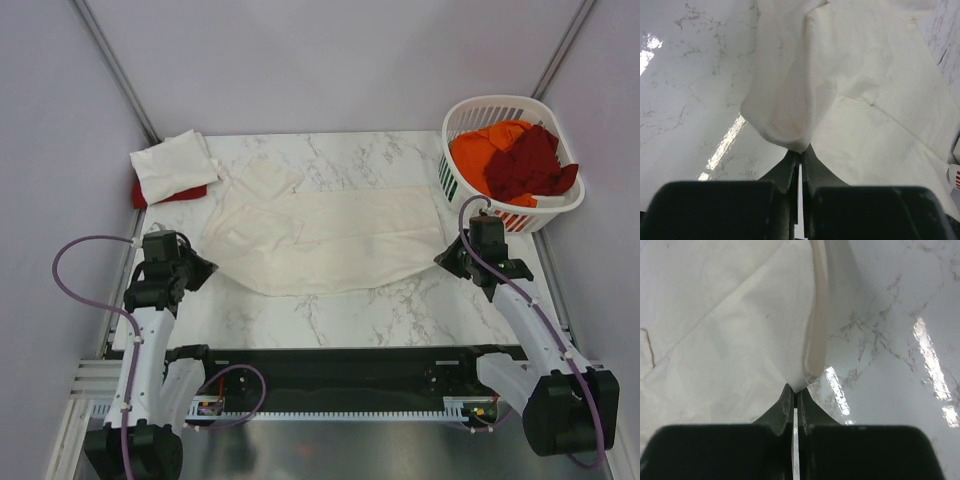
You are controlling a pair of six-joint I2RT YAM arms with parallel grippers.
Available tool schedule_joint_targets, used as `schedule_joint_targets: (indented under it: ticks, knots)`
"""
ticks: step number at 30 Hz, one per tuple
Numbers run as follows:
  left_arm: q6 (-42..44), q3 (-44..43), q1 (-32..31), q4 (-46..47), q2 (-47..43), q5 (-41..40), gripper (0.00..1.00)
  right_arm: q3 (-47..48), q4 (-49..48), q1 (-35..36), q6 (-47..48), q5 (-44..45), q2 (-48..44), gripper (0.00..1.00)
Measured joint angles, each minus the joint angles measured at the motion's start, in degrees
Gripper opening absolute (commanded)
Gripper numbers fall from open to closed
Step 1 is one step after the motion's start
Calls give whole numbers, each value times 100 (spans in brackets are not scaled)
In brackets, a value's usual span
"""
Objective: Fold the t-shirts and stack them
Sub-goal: Fold the tshirt
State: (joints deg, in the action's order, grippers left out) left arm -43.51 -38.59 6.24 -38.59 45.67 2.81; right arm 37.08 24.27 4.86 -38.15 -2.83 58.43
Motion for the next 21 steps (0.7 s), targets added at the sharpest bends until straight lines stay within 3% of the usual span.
schedule_joint_targets:
  ticks: [7, 9, 10, 11, 12, 14, 21]
  knots:
    - [-31, -7, -33, -793, -671, 498, 7, -116, 1180, -330, -24, 83, -1019, 0]
    - [-24, -15, -33, -1062, -785, 634, 24, -116, 1453, -372, -92, 120, -1309, 3]
    - [-20, -22, -33, -1209, -861, 693, 36, -116, 1567, -382, -127, 129, -1408, 48]
    - [4, -42, -33, -1377, -946, 776, 64, -114, 1687, -391, -216, 131, -1515, 82]
    - [35, -94, -33, -1580, -1040, 833, 72, -101, 1823, -391, -245, 142, -1606, 97]
    - [81, -232, -33, -1915, -1202, 909, 88, -31, 2063, -391, -282, 201, -1720, 98]
    - [461, -1211, -33, -2686, -1314, 745, 86, 807, 2452, -391, -280, 688, -1762, 98]
